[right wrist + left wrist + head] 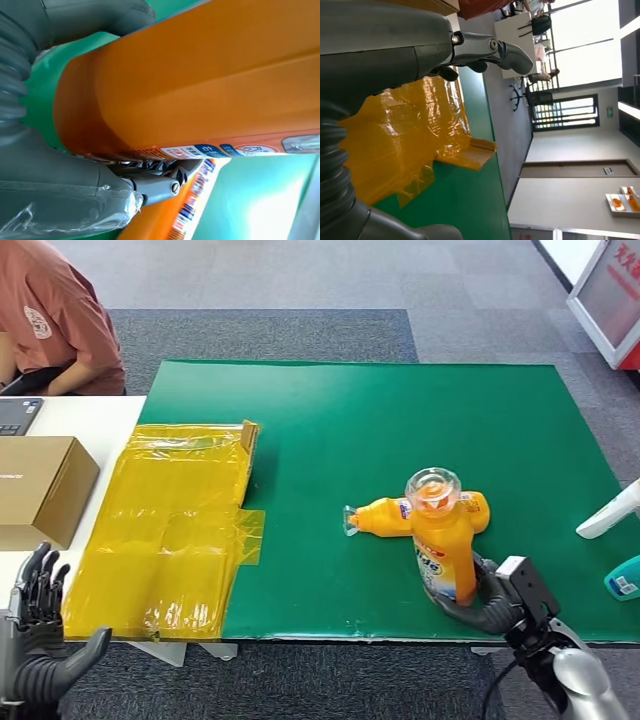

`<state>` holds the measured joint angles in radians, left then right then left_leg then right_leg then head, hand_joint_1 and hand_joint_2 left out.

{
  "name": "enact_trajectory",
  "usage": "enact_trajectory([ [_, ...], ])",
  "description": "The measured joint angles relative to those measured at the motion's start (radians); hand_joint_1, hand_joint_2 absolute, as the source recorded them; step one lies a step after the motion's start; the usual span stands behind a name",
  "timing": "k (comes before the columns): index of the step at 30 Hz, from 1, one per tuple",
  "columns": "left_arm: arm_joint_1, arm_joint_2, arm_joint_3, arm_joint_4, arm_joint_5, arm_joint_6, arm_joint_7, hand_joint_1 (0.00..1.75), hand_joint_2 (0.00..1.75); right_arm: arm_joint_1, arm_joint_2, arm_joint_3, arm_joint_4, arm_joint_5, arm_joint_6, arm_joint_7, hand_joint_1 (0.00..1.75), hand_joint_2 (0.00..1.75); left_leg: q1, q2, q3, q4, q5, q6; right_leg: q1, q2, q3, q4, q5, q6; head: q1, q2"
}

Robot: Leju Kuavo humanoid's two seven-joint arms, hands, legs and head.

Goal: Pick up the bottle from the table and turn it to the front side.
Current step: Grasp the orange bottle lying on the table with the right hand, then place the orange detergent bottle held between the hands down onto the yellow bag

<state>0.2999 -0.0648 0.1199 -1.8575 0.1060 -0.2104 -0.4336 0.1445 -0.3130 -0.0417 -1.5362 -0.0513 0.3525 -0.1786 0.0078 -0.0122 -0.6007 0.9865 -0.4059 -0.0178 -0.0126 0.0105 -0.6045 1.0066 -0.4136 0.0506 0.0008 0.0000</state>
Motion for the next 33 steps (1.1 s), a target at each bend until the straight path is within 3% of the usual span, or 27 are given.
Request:
enact_trajectory([
  [7, -0.051, 0.017, -0.061, 0.020, 0.096, 0.007, 0.006, 0.00, 1.75, -0.059, 0.050, 0.032, 0.000, 0.043, -0.068, -0.033, 1.75, 1.75, 0.000, 0.000, 0.000, 0.000, 0.001, 0.000, 0.000, 0.000, 0.000, 0.000, 0.000, 0.000, 0.000, 0.000],
  [17, -0.143, 0.031, -0.181, 0.067, 0.313, -0.062, 0.143, 0.00, 1.75, -0.162, 0.126, 0.137, 0.048, 0.105, -0.118, -0.045, 1.75, 1.75, 0.000, 0.000, 0.000, 0.000, 0.002, 0.000, 0.000, 0.000, 0.000, 0.000, 0.001, 0.000, 0.000, 0.000],
  [33, -0.304, 0.071, -0.399, 0.162, 0.409, -0.059, 0.231, 0.00, 1.75, -0.278, 0.164, 0.278, 0.153, 0.147, -0.144, -0.046, 1.75, 1.75, 0.000, 0.000, -0.001, 0.000, 0.003, 0.000, 0.000, 0.000, -0.001, 0.001, 0.002, 0.000, 0.000, 0.000],
])
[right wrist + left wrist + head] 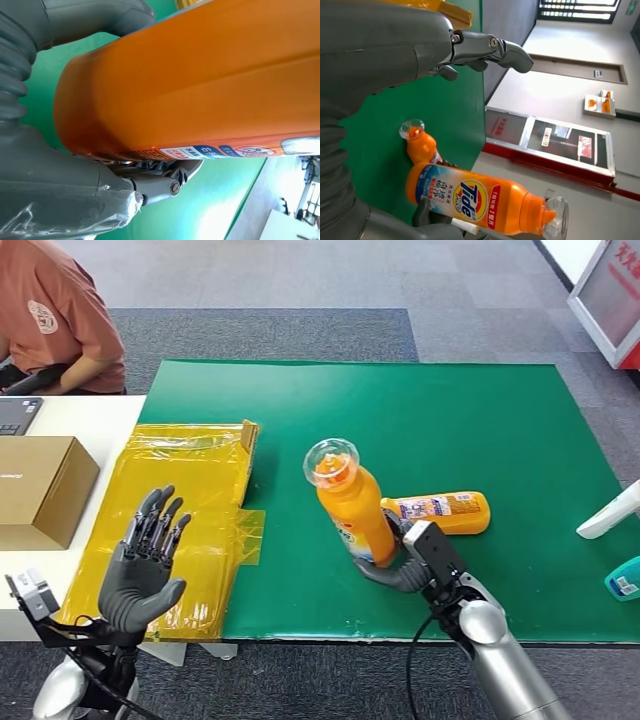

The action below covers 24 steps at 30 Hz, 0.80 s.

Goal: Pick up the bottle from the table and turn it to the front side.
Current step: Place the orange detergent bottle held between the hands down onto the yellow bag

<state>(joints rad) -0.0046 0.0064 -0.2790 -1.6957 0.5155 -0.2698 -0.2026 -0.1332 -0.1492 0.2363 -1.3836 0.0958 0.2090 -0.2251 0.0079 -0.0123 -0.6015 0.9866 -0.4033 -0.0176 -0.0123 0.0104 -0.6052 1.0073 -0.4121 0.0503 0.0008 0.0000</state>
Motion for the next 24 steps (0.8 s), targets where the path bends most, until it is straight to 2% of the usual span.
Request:
enact_trajectory([
  [12, -0.101, 0.010, -0.067, 0.084, 0.000, -0.001, 0.008, 0.00, 1.75, -0.067, 0.012, 0.106, 0.044, 0.008, 0.019, -0.010, 1.75, 1.75, 0.000, 0.000, 0.000, 0.000, 0.000, 0.000, 0.000, 0.000, 0.000, 0.000, 0.000, 0.000, 0.000, 0.000],
  [24, -0.123, 0.018, -0.081, 0.118, -0.005, 0.003, 0.009, 0.00, 1.75, -0.078, 0.013, 0.138, 0.053, 0.005, 0.025, -0.014, 1.75, 1.75, 0.000, 0.000, 0.000, 0.000, 0.000, 0.000, 0.000, 0.000, 0.000, 0.000, 0.000, 0.000, 0.000, 0.000],
])
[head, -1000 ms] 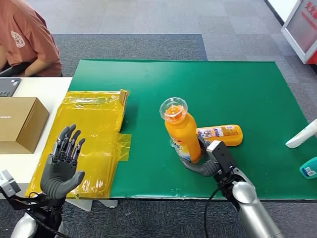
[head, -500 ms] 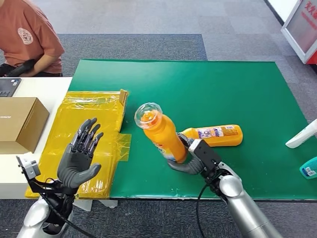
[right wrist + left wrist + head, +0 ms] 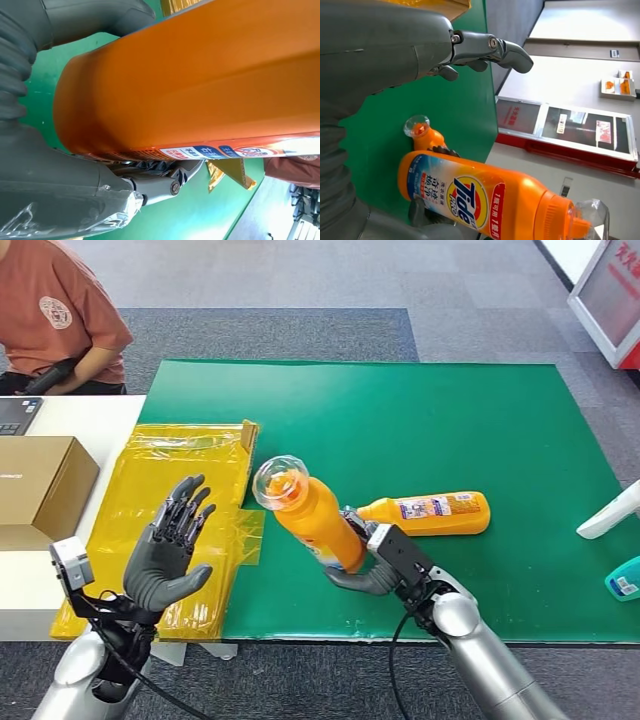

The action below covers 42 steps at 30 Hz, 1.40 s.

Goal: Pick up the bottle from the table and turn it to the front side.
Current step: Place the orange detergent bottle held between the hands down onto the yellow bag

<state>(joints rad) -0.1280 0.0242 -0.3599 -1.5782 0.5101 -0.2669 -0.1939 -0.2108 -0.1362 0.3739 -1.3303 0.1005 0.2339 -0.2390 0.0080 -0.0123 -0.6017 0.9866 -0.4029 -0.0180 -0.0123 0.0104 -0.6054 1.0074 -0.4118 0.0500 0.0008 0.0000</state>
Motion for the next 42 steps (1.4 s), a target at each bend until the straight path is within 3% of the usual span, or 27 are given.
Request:
enact_trajectory([
  [12, -0.102, 0.000, -0.086, 0.034, -0.037, 0.012, 0.022, 0.00, 1.75, -0.050, 0.000, 0.097, 0.004, -0.023, 0.025, -0.002, 1.75, 1.75, 0.000, 0.000, 0.000, 0.000, 0.001, 0.000, 0.000, 0.000, 0.000, 0.000, 0.001, 0.000, 0.000, 0.000],
  [34, -0.188, -0.012, -0.273, 0.035, -0.134, 0.051, 0.050, 0.00, 1.75, -0.127, 0.000, 0.201, 0.026, 0.011, 0.001, -0.006, 1.75, 1.75, 0.000, 0.000, 0.000, 0.000, 0.001, 0.000, 0.000, 0.000, 0.000, 0.000, 0.001, 0.000, 0.000, 0.000],
  [36, -0.193, -0.011, -0.279, 0.035, -0.136, 0.057, 0.051, 0.33, 1.75, -0.129, 0.000, 0.205, 0.027, 0.015, 0.000, -0.008, 1.75, 1.75, 0.000, 0.000, 0.000, 0.000, 0.001, 0.000, 0.000, 0.000, 0.000, 0.000, 0.001, 0.000, 0.000, 0.000],
  [38, -0.196, -0.011, -0.283, 0.035, -0.140, 0.063, 0.051, 1.20, 1.75, -0.130, 0.000, 0.208, 0.027, 0.017, -0.001, -0.009, 1.75, 1.75, 0.000, 0.000, 0.000, 0.000, 0.001, 0.000, 0.000, 0.000, 0.000, 0.000, 0.001, 0.000, 0.000, 0.000],
  [40, -0.199, -0.011, -0.286, 0.035, -0.143, 0.067, 0.052, 1.75, 1.75, -0.130, 0.000, 0.210, 0.027, 0.017, -0.002, -0.009, 1.75, 1.75, 0.000, 0.000, 0.000, 0.000, 0.001, 0.000, 0.000, 0.000, 0.000, 0.000, 0.001, 0.000, 0.000, 0.000],
  [42, -0.201, -0.010, -0.288, 0.035, -0.144, 0.068, 0.054, 1.75, 1.75, -0.130, 0.000, 0.211, 0.027, 0.018, -0.002, -0.010, 1.75, 1.75, 0.000, 0.000, 0.000, 0.000, 0.001, 0.000, 0.000, 0.000, 0.000, 0.000, 0.001, 0.000, 0.000, 0.000],
])
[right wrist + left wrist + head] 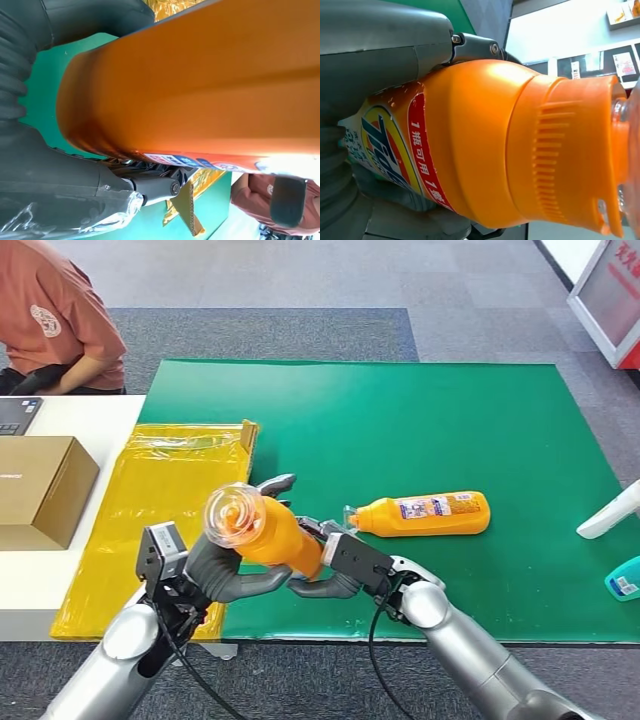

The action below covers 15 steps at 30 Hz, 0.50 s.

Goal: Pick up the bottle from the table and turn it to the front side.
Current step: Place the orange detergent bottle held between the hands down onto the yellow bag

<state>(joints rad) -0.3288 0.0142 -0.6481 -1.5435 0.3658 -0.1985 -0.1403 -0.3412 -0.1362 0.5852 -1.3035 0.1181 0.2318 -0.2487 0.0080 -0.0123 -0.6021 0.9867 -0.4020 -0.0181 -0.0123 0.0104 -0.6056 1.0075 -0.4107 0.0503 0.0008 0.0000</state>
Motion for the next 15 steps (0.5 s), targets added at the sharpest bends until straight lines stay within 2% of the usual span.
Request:
enact_trajectory([
  [12, -0.006, 0.003, -0.006, 0.000, -0.009, 0.005, 0.001, 1.75, 1.75, 0.000, 0.000, 0.019, 0.000, 0.001, 0.000, -0.001, 1.75, 1.75, 0.000, 0.000, 0.000, 0.000, 0.000, 0.000, 0.000, 0.000, 0.000, 0.000, 0.000, 0.000, 0.000, 0.000],
  [15, -0.007, 0.003, -0.007, 0.000, -0.010, 0.007, 0.001, 1.75, 1.75, 0.000, 0.000, 0.025, 0.000, 0.001, 0.000, -0.002, 0.44, 1.75, 0.000, 0.000, 0.000, 0.000, 0.000, 0.000, 0.000, 0.000, 0.000, 0.000, 0.000, 0.000, 0.000, 0.000],
])
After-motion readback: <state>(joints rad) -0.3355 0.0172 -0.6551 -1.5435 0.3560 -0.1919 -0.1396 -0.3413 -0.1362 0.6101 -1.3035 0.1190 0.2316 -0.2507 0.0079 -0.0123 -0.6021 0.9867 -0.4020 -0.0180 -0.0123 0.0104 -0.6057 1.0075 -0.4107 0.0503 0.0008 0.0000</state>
